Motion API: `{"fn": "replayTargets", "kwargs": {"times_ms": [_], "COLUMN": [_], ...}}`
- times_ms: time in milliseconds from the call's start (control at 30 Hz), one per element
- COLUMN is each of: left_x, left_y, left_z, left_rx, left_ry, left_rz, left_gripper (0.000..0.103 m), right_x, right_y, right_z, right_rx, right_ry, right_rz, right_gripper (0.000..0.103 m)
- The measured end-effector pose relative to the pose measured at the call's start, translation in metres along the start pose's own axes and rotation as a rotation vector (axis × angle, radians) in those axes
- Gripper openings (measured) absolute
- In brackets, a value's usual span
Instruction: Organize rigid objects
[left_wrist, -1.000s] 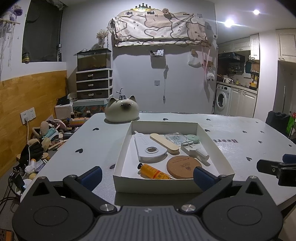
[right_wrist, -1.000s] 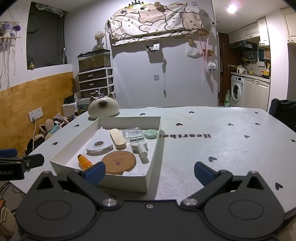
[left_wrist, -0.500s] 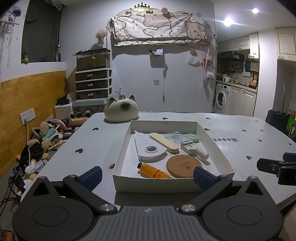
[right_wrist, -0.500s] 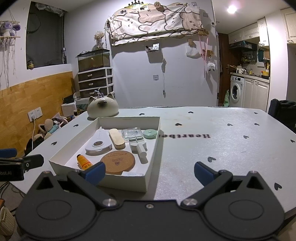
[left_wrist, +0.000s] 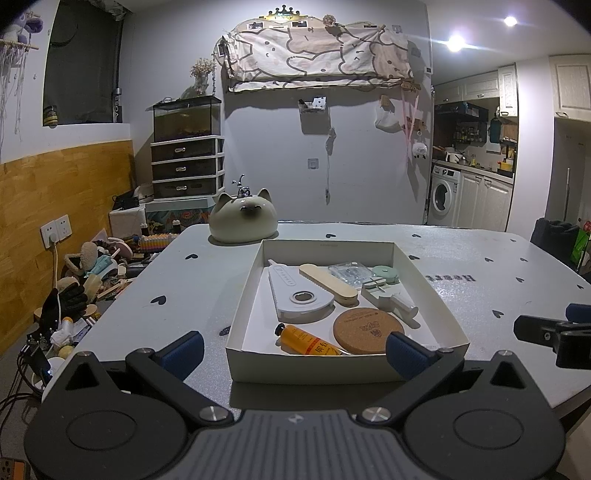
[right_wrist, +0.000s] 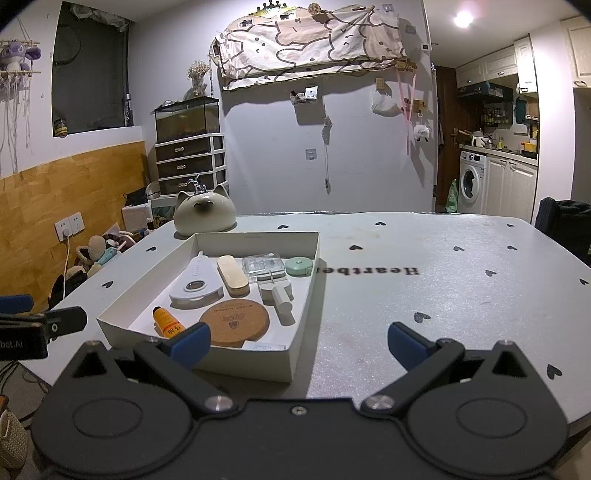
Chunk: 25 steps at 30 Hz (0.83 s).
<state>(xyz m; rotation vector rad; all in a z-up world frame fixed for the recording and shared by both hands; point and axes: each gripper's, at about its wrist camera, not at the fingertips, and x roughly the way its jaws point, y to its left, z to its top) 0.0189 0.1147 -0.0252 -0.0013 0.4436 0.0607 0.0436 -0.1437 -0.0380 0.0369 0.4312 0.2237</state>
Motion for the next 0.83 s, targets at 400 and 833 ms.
{"fn": "replayTargets", "kwargs": {"times_ms": [400, 833], "left_x": [0.0000, 0.0000], "left_y": [-0.0001, -0.0007], "left_z": [0.0001, 0.0001], "left_rx": [0.001, 0.001], "left_ry": [0.000, 0.000], "left_rz": [0.000, 0.001], "left_gripper": [0.103, 0.103], "right_x": [-0.0001, -0.0001], "right_y": [0.0003, -0.0001], "right_z": [0.0003, 0.0006], "right_rx": [-0.001, -0.002], "right_ry": [0.001, 0.001], "right_rz": [0.000, 0.000], "right_gripper": [0.103, 0.103]}}
